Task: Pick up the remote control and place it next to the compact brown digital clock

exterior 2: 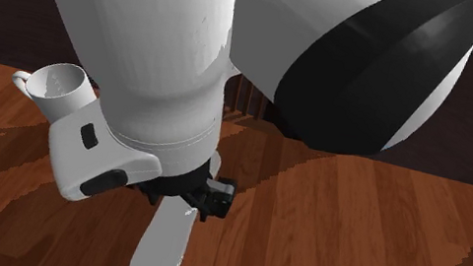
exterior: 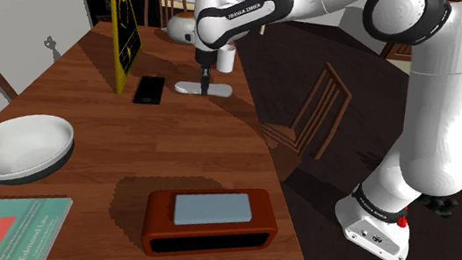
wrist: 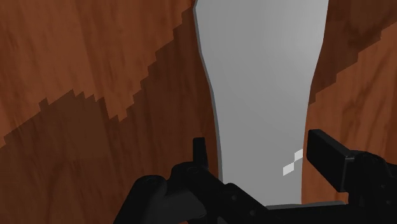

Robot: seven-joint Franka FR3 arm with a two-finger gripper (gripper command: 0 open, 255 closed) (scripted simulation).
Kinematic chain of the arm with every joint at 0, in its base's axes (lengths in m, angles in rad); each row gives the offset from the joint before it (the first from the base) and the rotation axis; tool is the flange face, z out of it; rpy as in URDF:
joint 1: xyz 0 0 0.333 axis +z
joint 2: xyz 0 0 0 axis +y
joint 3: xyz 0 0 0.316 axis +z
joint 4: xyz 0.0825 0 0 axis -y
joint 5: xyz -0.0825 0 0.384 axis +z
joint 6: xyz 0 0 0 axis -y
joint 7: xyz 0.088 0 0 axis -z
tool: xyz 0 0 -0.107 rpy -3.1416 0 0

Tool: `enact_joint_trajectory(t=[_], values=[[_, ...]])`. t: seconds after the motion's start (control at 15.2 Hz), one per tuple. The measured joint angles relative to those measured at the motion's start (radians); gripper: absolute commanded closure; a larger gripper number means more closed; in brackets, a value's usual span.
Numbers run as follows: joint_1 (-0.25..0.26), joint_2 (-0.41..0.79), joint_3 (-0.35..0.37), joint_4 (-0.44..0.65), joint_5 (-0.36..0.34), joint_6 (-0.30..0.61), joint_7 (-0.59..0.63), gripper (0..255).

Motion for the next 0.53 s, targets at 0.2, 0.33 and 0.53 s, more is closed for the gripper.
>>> enact_joint_trajectory(t=[0.2,0.33,0.53], values=[[-0.002,-0.016,0.0,0.011,0.002,-0.026,-0.003,255],[-0.001,-0.023,0.001,0.03,0.002,-0.053,-0.004,255],[-0.001,-0.037,0.001,0.051,0.004,-0.088,-0.005,255]])
